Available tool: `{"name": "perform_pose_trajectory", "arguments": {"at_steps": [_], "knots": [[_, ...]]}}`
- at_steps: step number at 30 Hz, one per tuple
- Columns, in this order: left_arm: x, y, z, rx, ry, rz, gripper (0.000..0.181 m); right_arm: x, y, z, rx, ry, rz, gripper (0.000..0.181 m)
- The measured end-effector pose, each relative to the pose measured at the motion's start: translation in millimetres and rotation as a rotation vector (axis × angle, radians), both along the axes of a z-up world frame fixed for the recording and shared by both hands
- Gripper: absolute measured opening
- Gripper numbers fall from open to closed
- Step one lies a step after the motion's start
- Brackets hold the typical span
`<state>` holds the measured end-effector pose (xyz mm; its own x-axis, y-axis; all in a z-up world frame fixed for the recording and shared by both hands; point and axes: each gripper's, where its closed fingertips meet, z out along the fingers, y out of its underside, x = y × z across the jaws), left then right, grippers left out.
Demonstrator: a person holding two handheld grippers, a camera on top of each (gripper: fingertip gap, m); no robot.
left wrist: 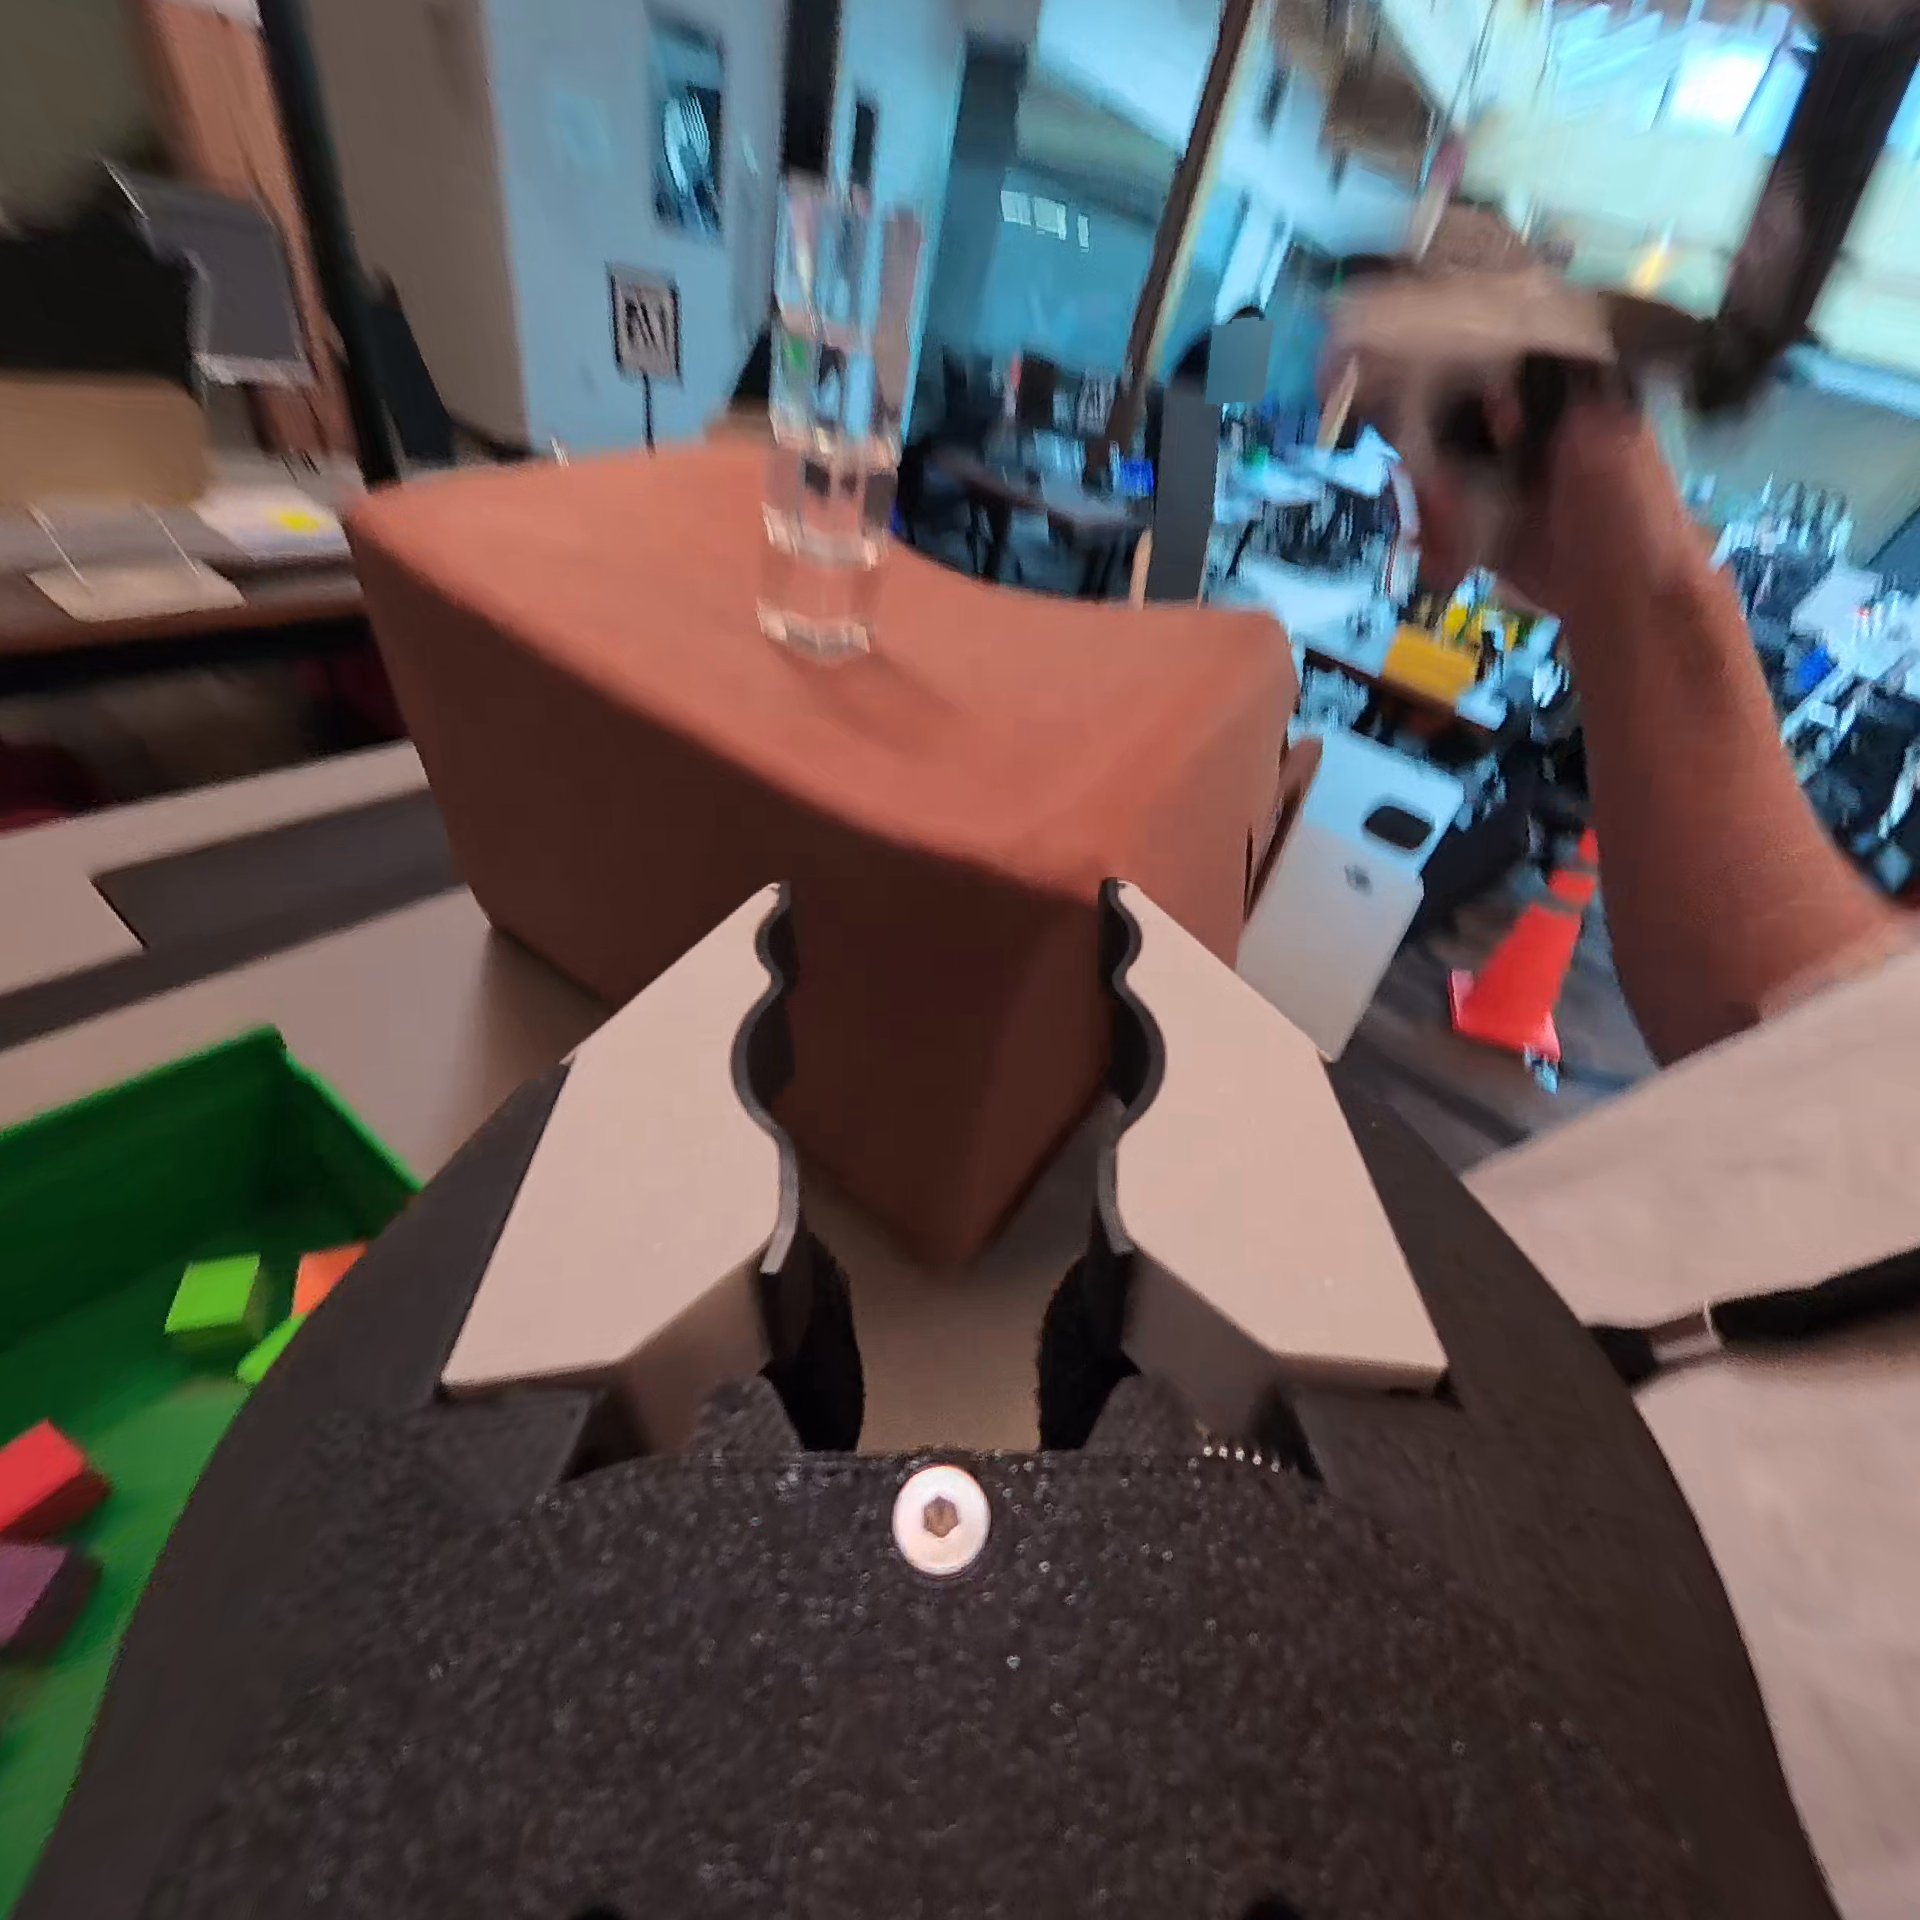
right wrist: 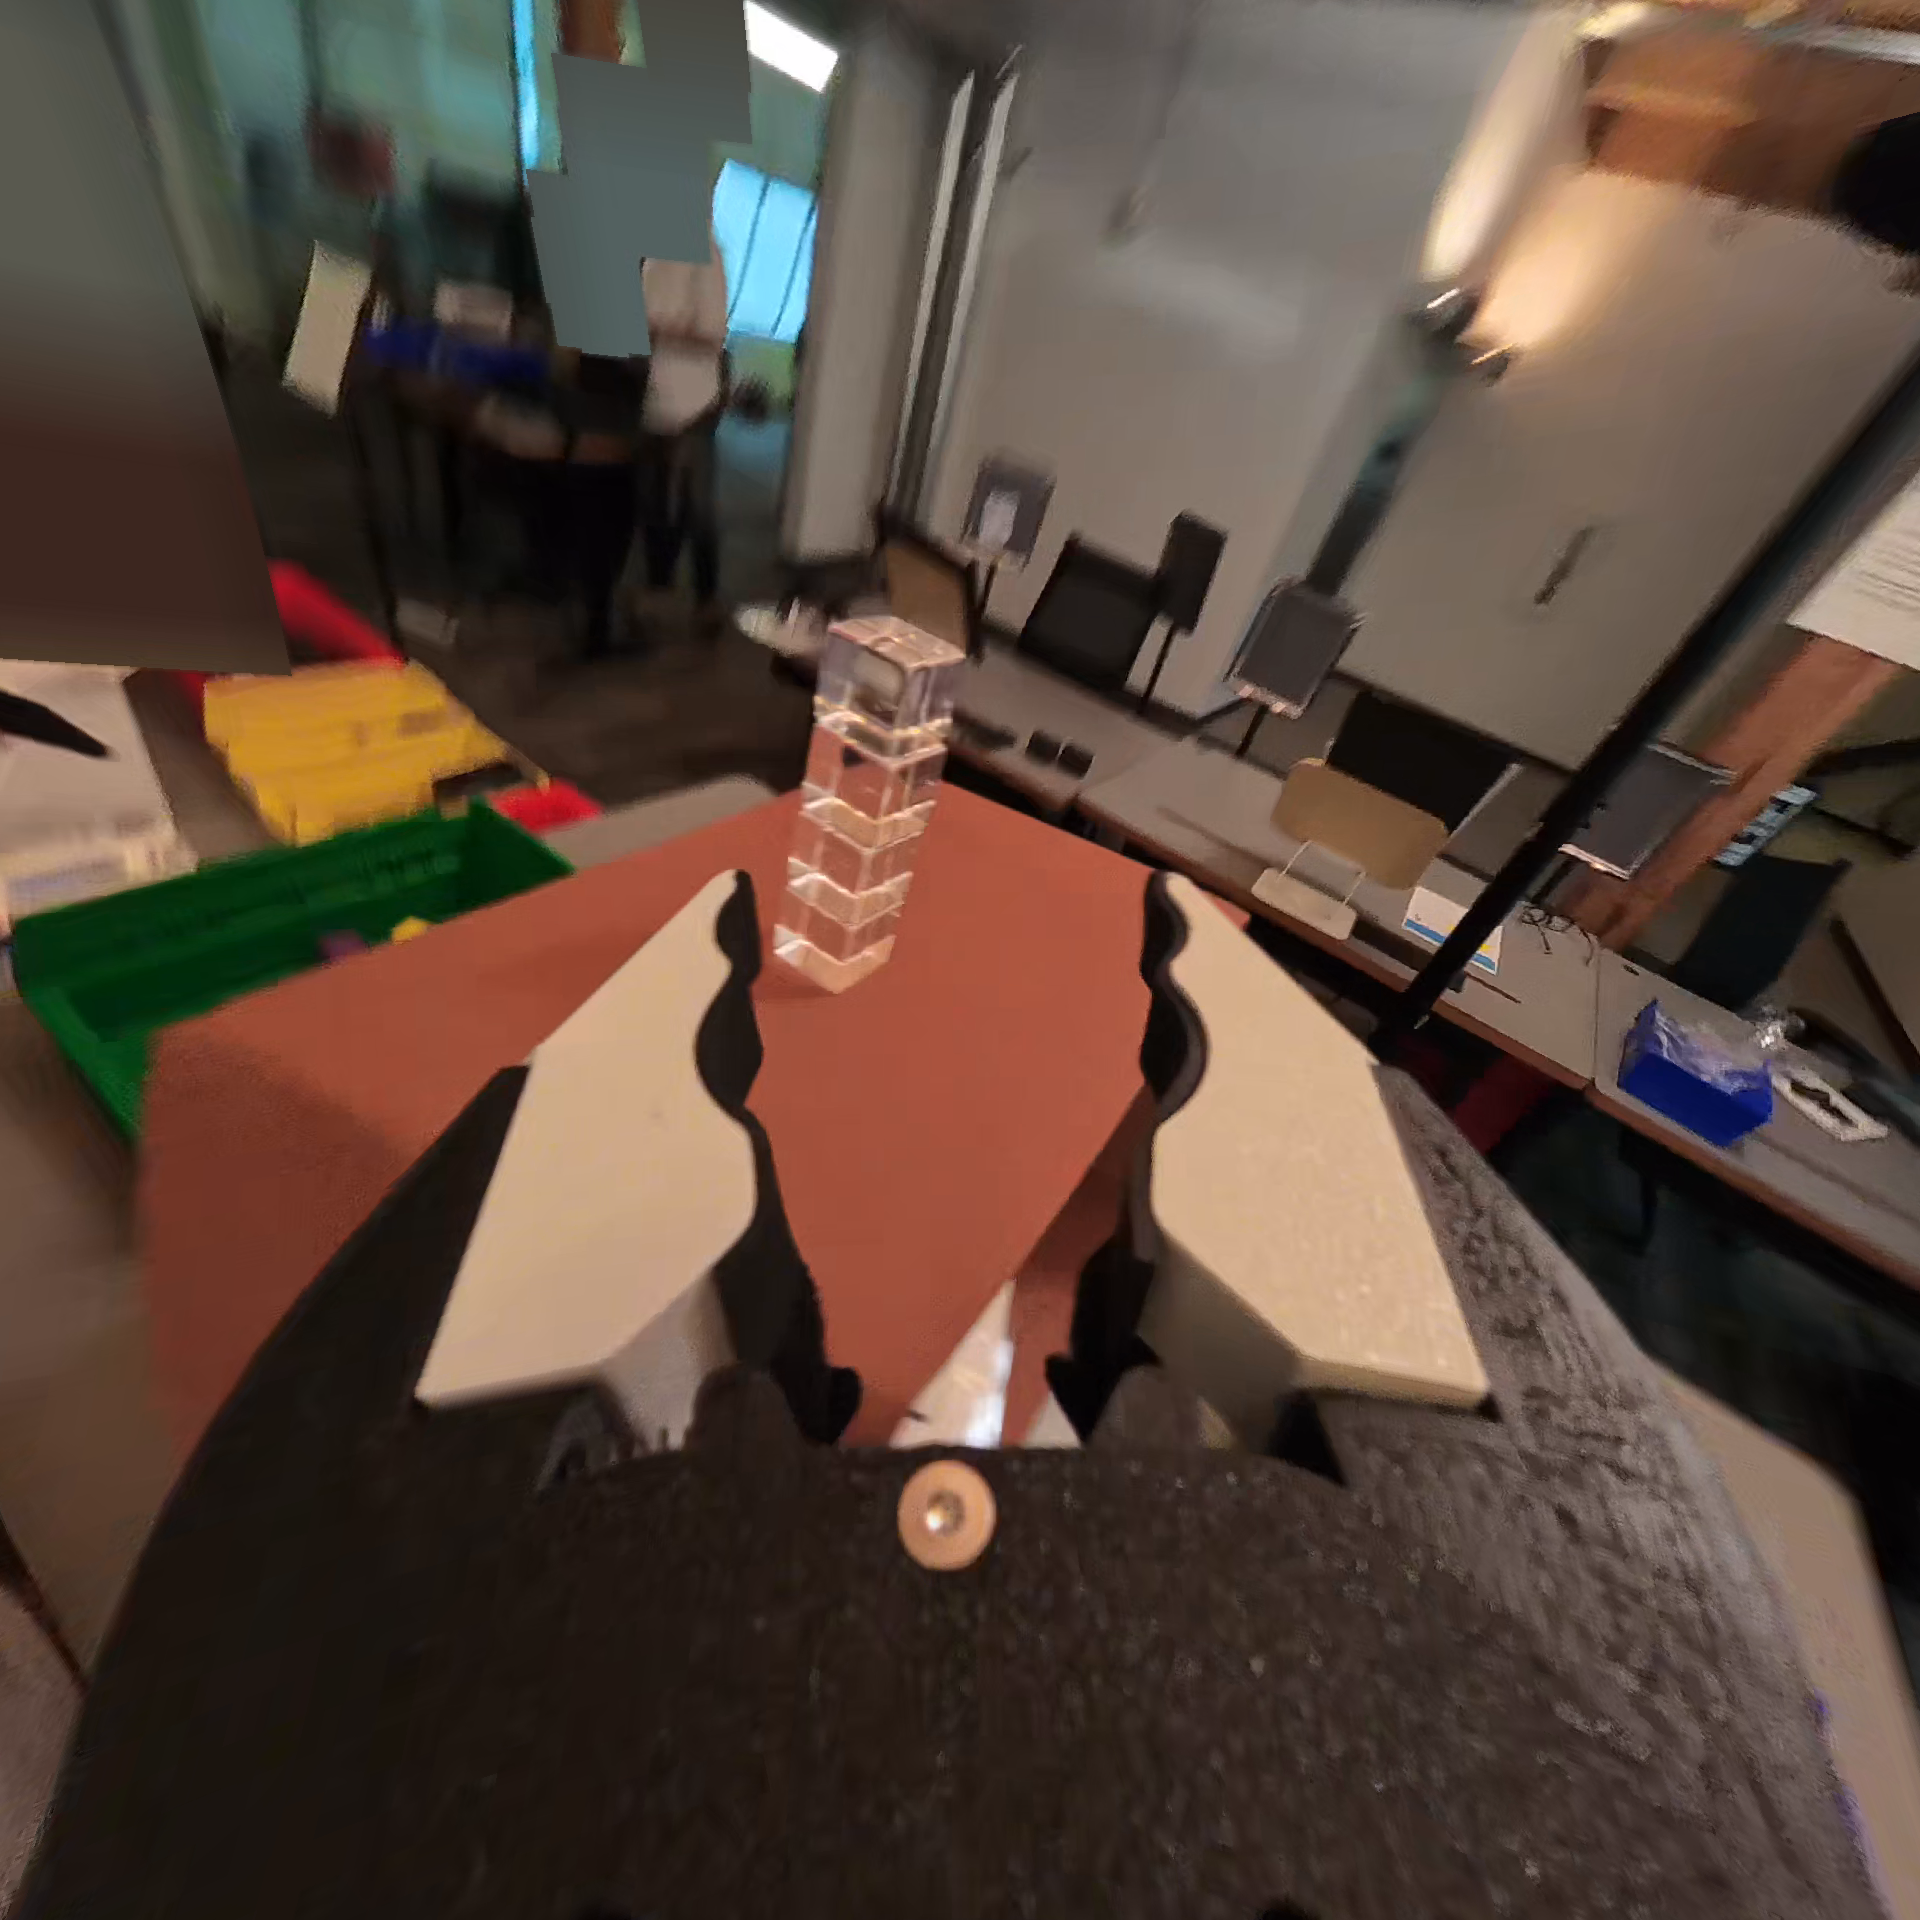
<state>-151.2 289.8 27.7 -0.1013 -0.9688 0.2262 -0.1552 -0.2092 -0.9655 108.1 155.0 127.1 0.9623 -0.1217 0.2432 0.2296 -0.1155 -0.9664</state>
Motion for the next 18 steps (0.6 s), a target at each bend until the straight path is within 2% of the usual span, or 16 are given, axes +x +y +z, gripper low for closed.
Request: {"name": "perform_pose_trajectory", "arguments": {"at_steps": [2,4,7,10,12,16,18], "knots": [[6,3,7,-0.013,-0.024,0.003,0.059,-27,-26,-21,0.087,0.038,-0.073,0.069],[14,4,10,-0.012,-0.030,0.004,0.059,-46,-40,-53,0.028,0.049,-0.156,0.069],[26,1,12,0.006,-0.016,-0.004,0.059,-83,-50,-90,-0.041,0.140,-0.128,0.075],[34,-3,9,0.062,0.014,-0.013,0.059,-101,-60,-111,-0.078,0.240,-0.110,0.074],[38,2,10,0.085,-0.007,0.036,0.059,-107,-64,-121,-0.090,0.290,-0.102,0.074],[46,-4,5,0.047,-0.009,-0.019,0.059,-121,-70,-136,-0.121,0.402,-0.014,0.051],[46,-1,-3,0.071,0.037,-0.011,0.059,-118,-75,-142,-0.134,0.439,-0.037,0.052]]}}
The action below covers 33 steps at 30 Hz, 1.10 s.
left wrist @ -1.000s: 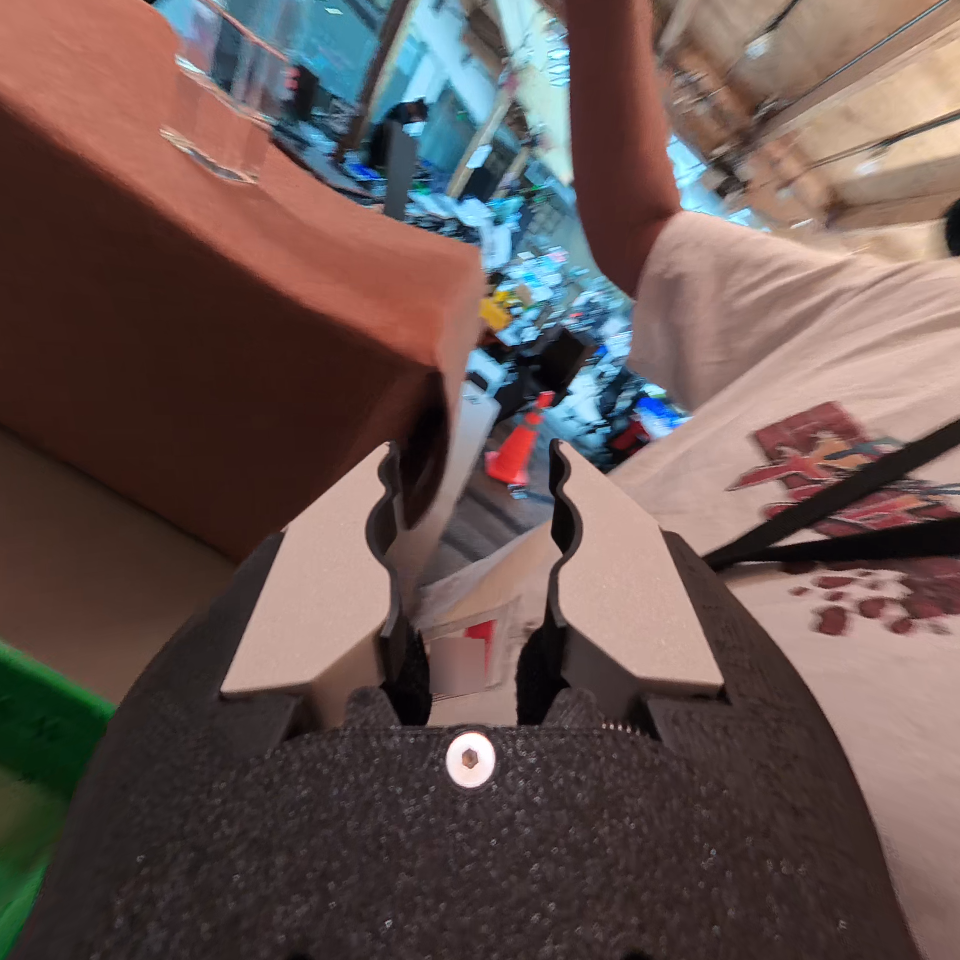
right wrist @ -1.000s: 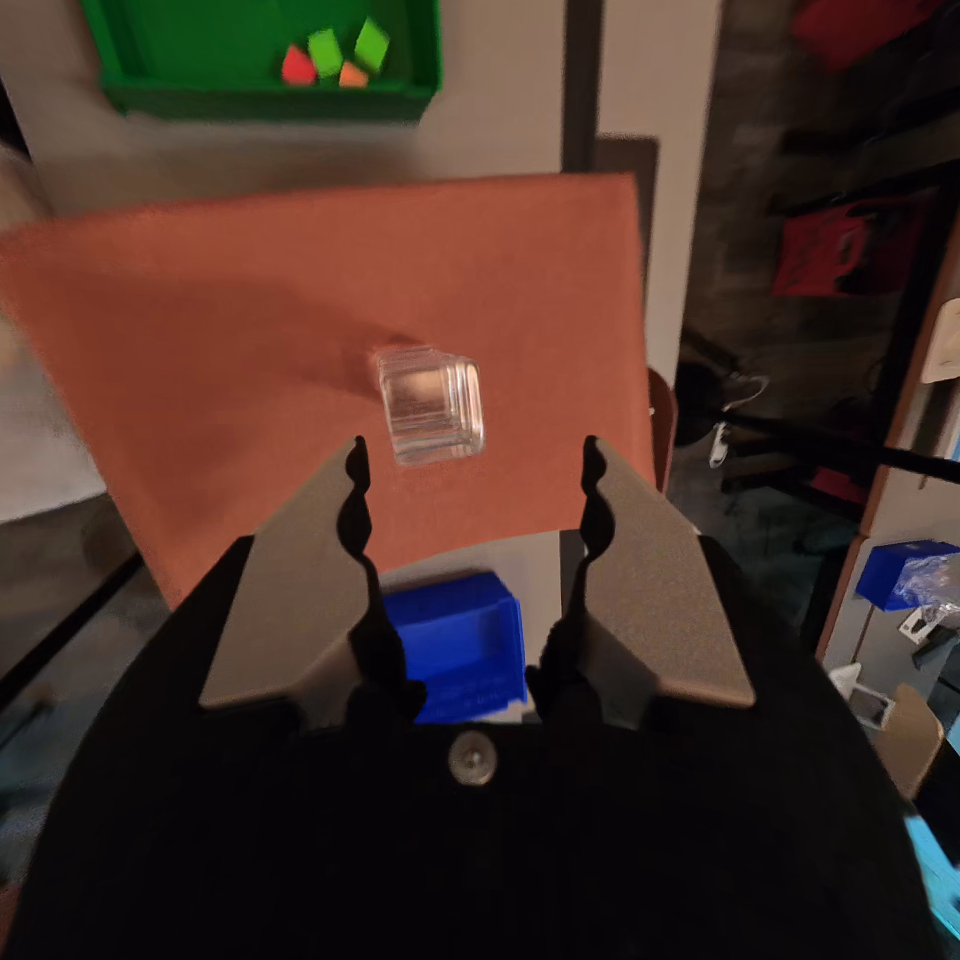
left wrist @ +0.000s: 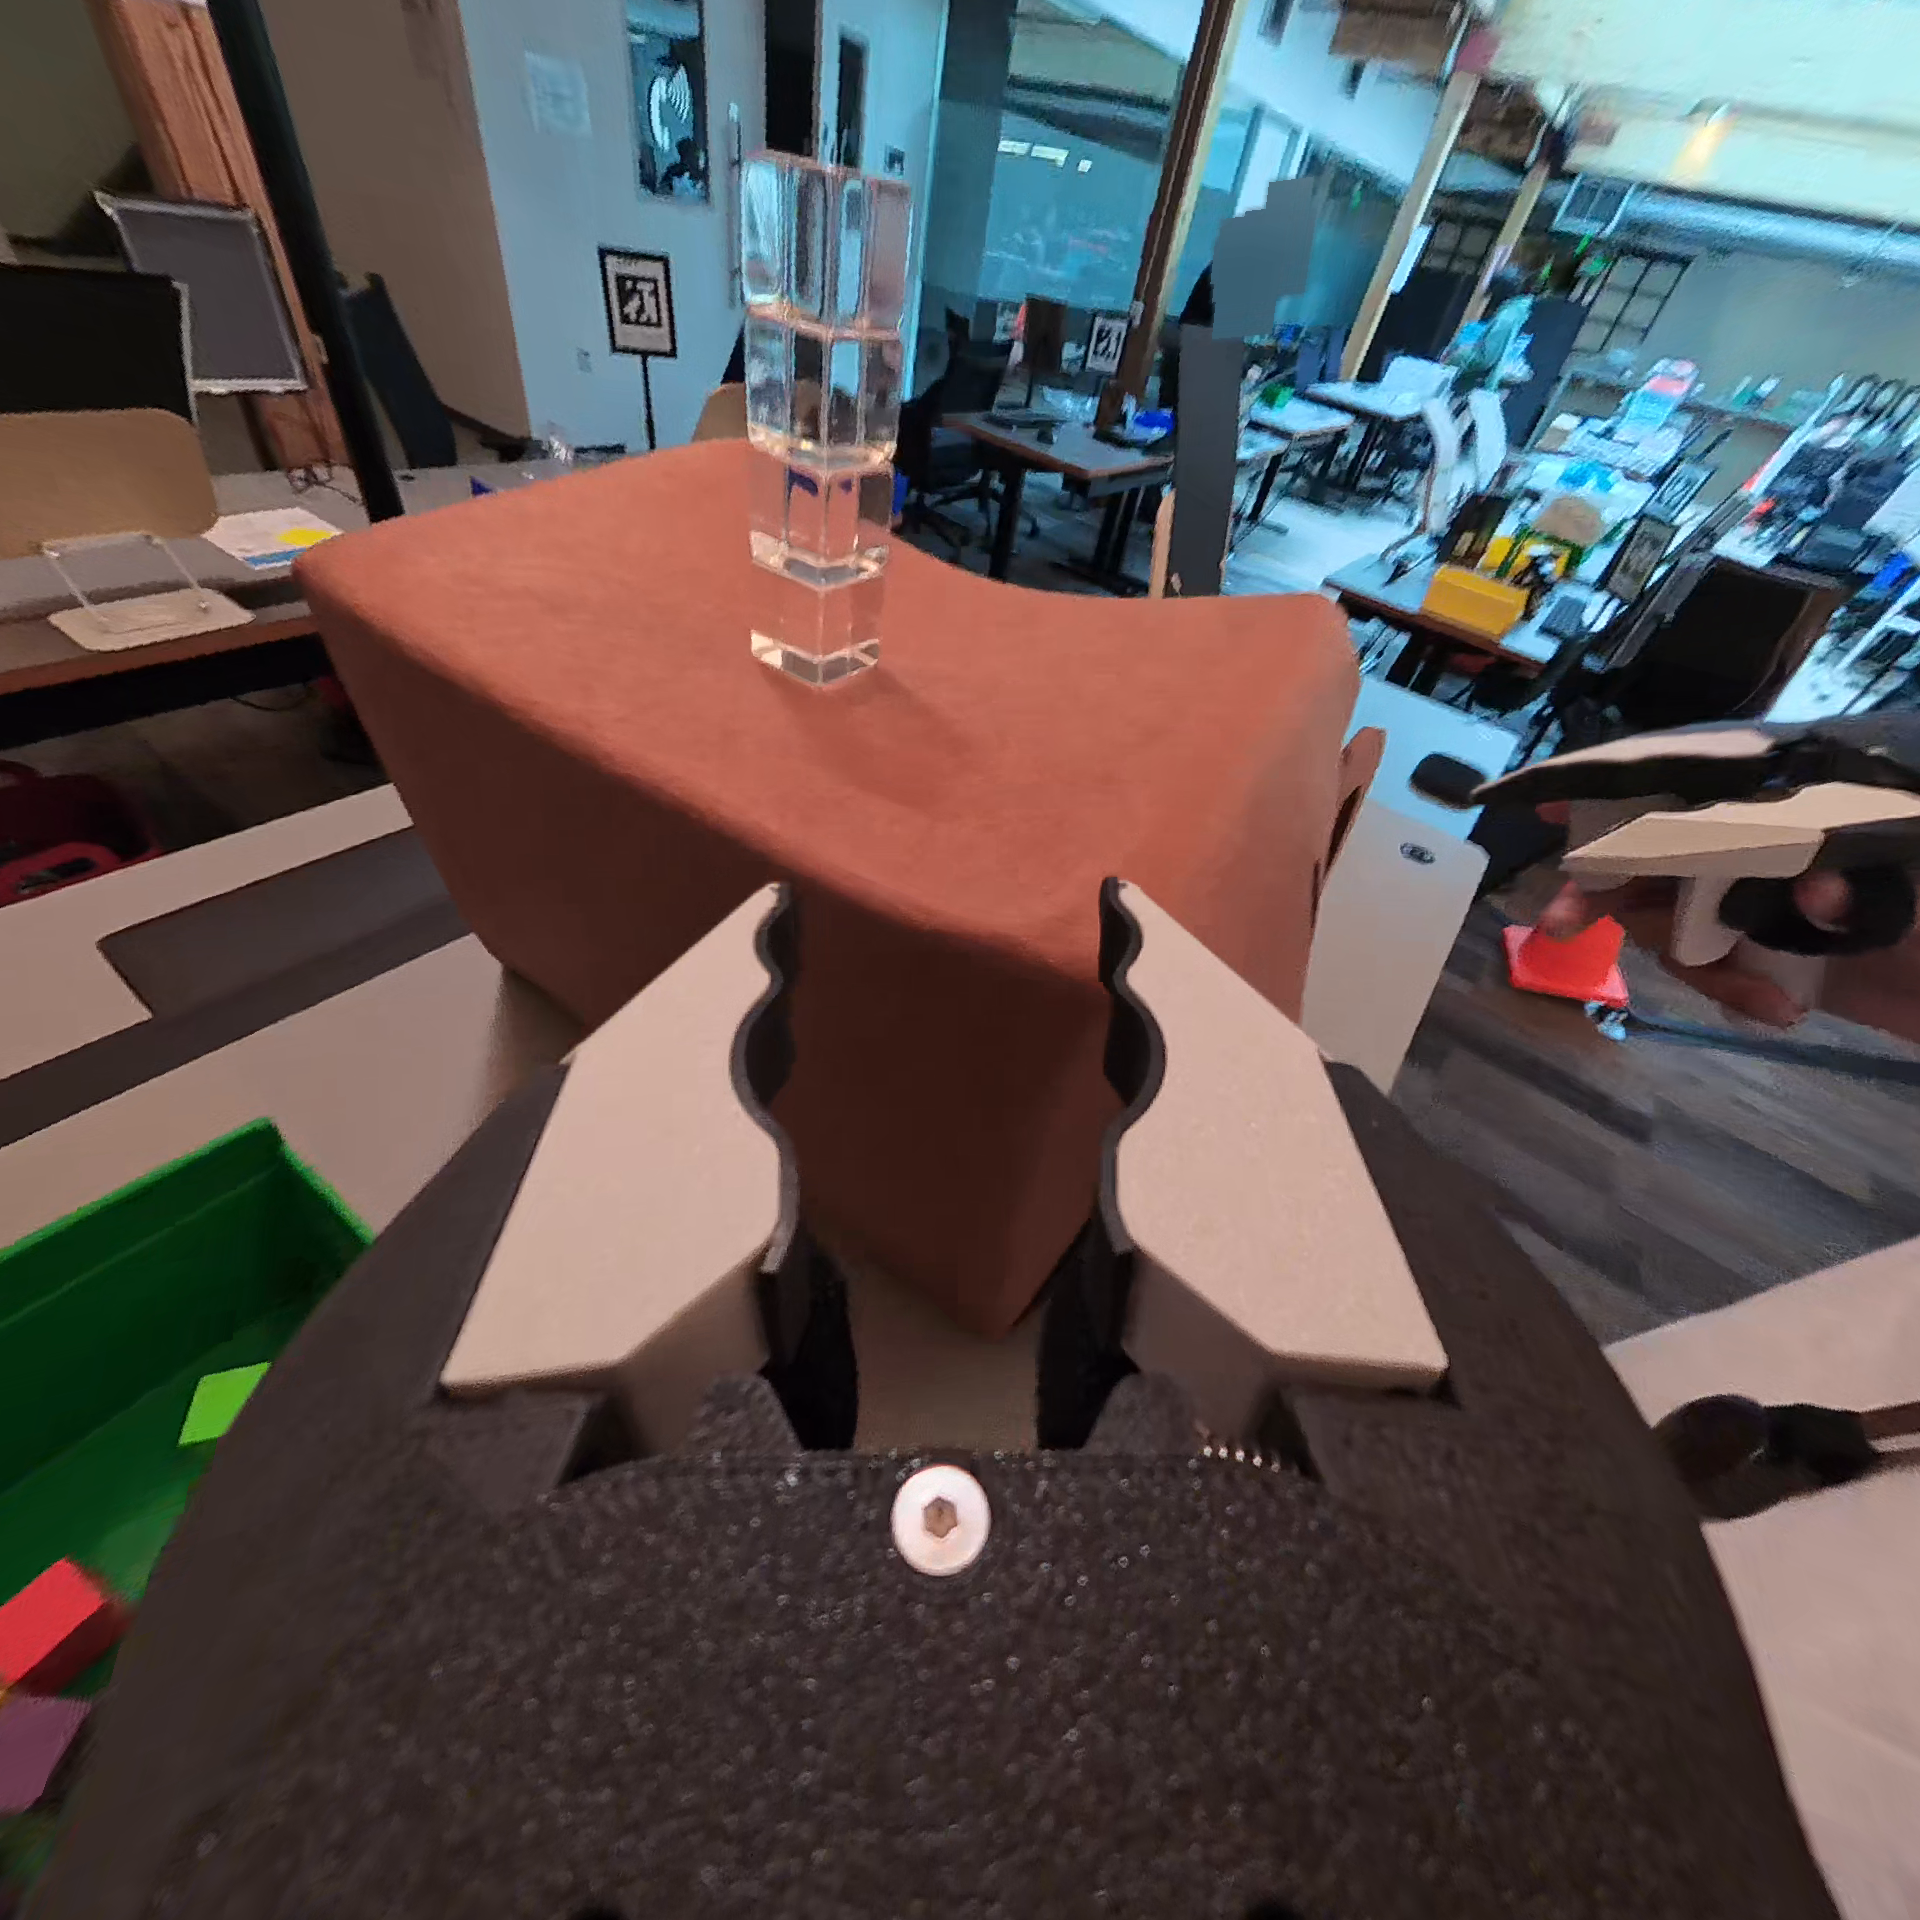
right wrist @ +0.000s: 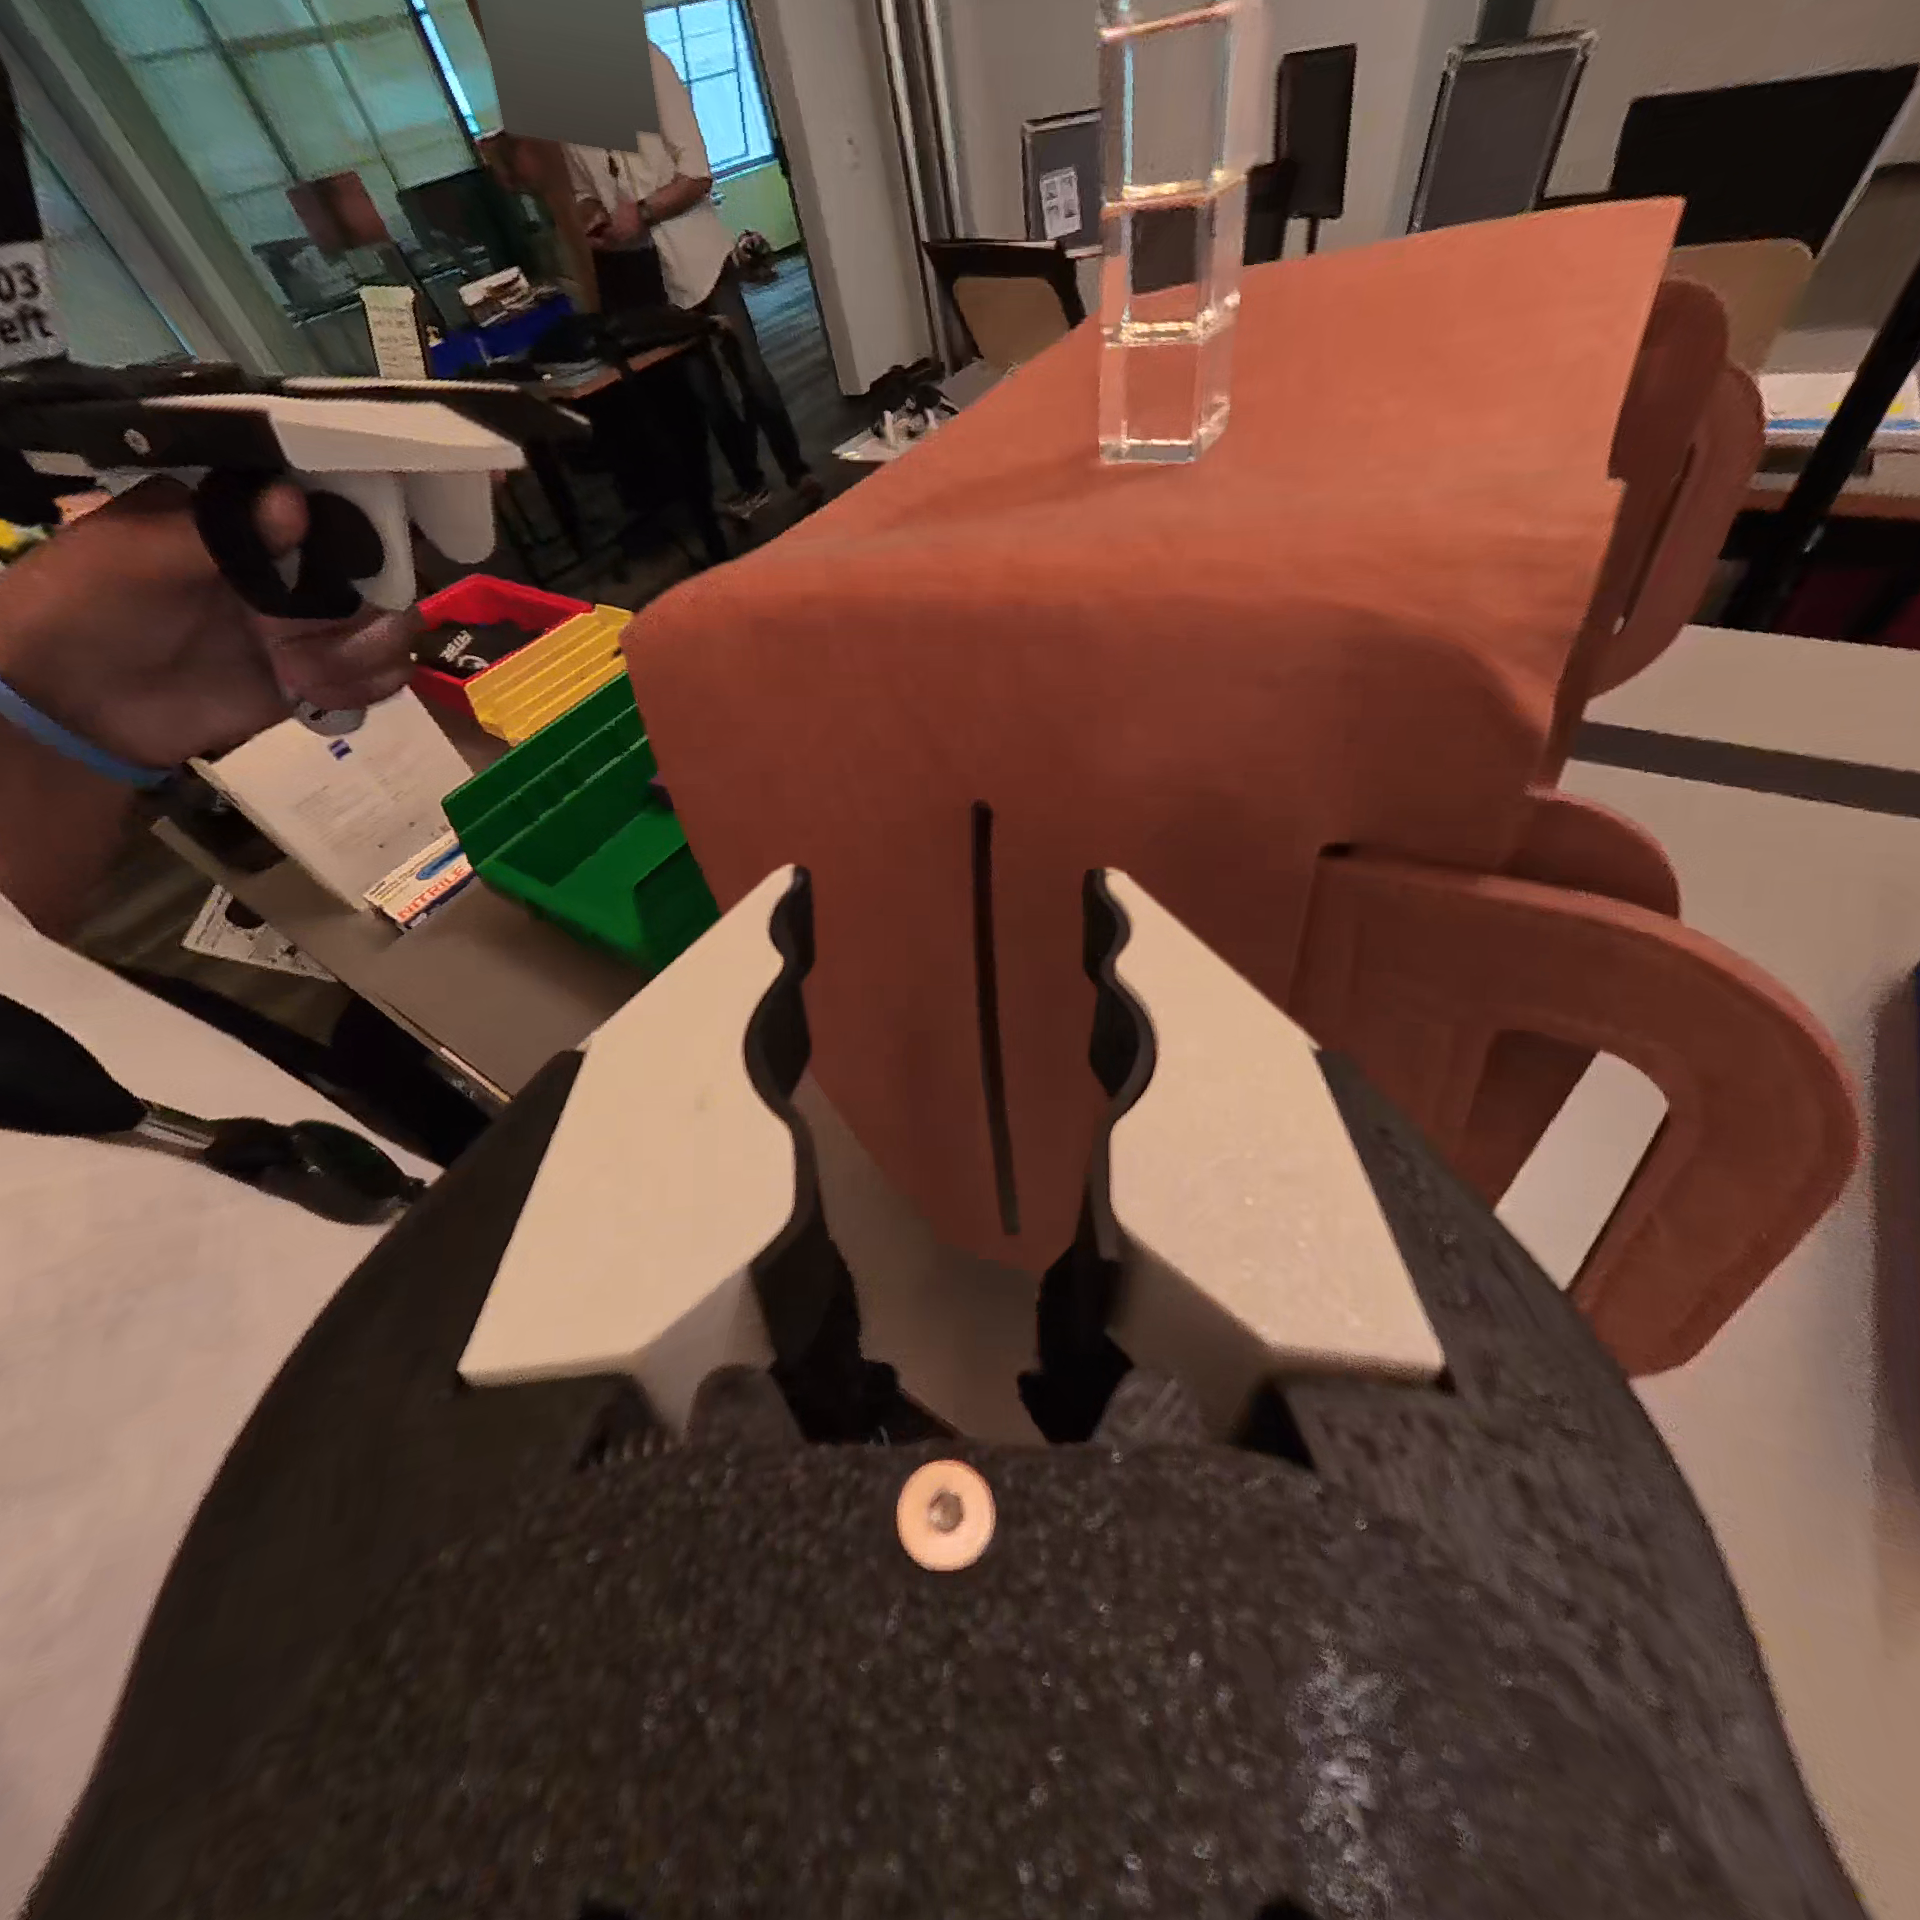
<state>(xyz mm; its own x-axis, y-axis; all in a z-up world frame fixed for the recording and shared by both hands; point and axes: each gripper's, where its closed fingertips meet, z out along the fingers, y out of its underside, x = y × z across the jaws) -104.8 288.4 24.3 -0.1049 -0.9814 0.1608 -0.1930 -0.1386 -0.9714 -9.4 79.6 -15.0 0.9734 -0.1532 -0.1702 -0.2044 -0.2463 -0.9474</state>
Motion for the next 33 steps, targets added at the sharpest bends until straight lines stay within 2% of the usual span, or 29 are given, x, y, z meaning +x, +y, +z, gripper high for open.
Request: {"name": "perform_pose_trajectory", "arguments": {"at_steps": [2,3,5,10,13,19,29,33], "knots": [[-2,4,1,0.049,-0.016,0.042,0.059,6,-3,1,0.032,0.007,-0.039,0.066],[-3,7,6,0.070,-0.051,0.067,0.059,9,-4,3,0.045,-0.009,-0.058,0.064],[-5,-3,9,0.090,-0.078,0.011,0.059,13,-3,0,0.020,-0.037,-0.068,0.063],[-3,-14,3,0.049,0.008,-0.041,0.059,14,1,-5,-0.017,-0.037,-0.064,0.070],[-3,-14,2,0.000,0.046,-0.034,0.059,19,-2,-9,-0.052,0.001,-0.085,0.060],[-4,-15,-3,0.031,0.070,-0.032,0.059,21,-2,-11,-0.099,0.063,-0.038,0.064],[-19,-10,-16,0.034,0.138,0.034,0.059,41,-4,9,-0.070,0.102,0.055,0.063],[-24,-7,-17,0.029,0.143,0.057,0.059,51,1,19,-0.020,0.036,0.096,0.066]]}}
